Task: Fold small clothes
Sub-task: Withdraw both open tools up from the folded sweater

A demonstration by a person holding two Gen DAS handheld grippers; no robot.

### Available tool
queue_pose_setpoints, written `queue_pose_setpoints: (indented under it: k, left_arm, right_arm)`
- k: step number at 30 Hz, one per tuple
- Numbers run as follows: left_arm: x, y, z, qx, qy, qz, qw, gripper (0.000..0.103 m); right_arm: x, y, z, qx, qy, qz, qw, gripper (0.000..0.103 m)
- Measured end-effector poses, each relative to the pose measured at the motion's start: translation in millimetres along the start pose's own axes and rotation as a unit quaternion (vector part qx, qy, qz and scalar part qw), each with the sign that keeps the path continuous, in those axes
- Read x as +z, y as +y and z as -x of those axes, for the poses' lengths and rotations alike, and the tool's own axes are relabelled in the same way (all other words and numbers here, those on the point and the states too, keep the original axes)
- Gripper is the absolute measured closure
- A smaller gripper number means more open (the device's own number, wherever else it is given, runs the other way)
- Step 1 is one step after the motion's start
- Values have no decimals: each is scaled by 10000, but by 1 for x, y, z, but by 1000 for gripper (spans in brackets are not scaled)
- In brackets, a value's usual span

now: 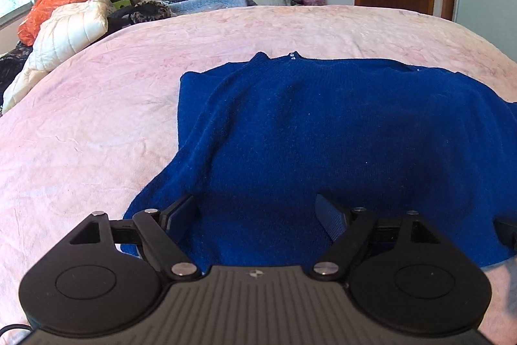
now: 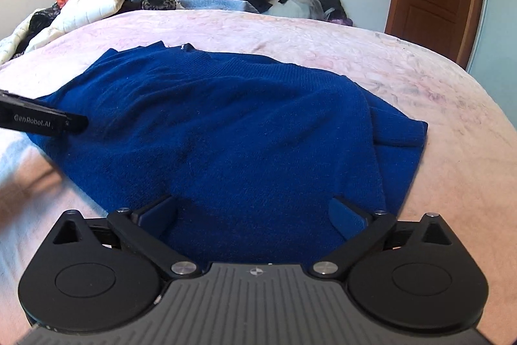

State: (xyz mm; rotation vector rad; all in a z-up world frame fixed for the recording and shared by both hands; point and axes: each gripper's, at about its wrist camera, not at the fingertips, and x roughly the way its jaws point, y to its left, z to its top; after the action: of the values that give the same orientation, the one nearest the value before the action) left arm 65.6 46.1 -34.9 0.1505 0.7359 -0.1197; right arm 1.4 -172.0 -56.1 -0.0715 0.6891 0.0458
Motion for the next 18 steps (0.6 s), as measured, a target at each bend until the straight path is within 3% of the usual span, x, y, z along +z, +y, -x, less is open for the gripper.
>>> queue_pose_setpoints:
  k: [9,16,18]
  left_arm:
    - [-3,3,-2,6,10,8,10000,13]
    - [-1,3,-1,-27,25,-94,9999,12]
    - [1,5,1,-64,60,-176,9998,12]
  right_arm:
    - [2,-1,-1,-32,35,-6,10000,1]
    - [13,-3,3,82,333,42,9994,2]
    - [18,-4,10,95,219,-27,9997,2]
